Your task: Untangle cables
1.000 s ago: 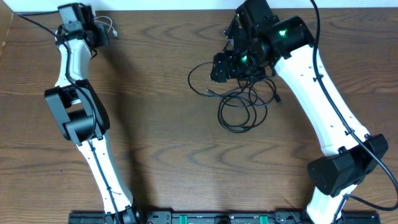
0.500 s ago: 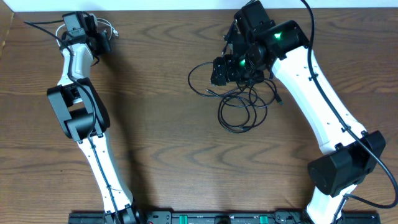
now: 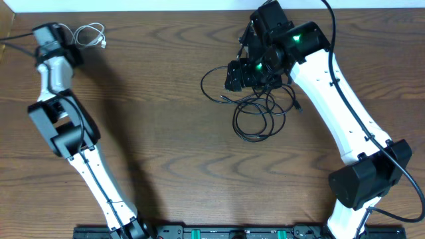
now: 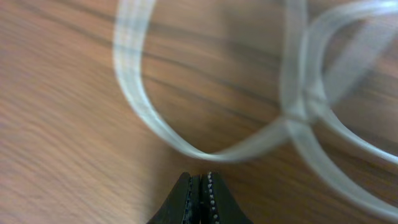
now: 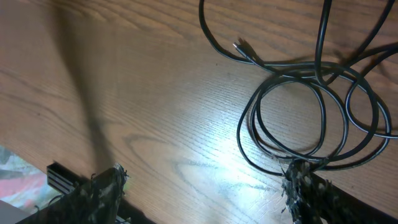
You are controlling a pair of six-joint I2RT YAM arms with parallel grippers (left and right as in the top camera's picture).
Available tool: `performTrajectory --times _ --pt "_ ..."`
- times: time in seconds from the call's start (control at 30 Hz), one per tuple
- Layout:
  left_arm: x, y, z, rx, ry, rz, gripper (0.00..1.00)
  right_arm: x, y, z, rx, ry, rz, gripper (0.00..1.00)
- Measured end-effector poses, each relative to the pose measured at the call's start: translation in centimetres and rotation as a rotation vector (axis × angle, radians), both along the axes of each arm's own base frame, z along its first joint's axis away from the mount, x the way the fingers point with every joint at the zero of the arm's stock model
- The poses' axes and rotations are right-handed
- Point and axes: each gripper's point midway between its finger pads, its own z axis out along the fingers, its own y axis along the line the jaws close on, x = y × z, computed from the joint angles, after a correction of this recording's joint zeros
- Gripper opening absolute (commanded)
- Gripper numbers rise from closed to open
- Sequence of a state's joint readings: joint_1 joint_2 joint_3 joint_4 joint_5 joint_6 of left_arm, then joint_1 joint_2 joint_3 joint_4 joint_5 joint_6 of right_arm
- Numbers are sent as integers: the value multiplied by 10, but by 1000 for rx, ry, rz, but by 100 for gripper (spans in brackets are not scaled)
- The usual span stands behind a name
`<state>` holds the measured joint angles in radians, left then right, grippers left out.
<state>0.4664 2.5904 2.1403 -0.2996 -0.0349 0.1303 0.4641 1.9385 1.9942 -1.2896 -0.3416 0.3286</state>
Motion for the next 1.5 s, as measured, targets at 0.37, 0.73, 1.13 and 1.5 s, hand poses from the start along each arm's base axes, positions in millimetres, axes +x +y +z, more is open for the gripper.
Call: performTrajectory --times 0.37,0.73,1.13,1.5 --pt "20 -5 120 51 -225 -9 8 0 0 0 0 0 -1 81" --pt "-11 -26 45 -117 -8 18 7 0 0 0 0 0 -3 84" --pt "-4 -23 -10 -134 8 24 8 1 0 0 2 -3 -3 86" --pt "36 -2 -11 -32 -189 5 8 1 0 0 2 -3 -3 86"
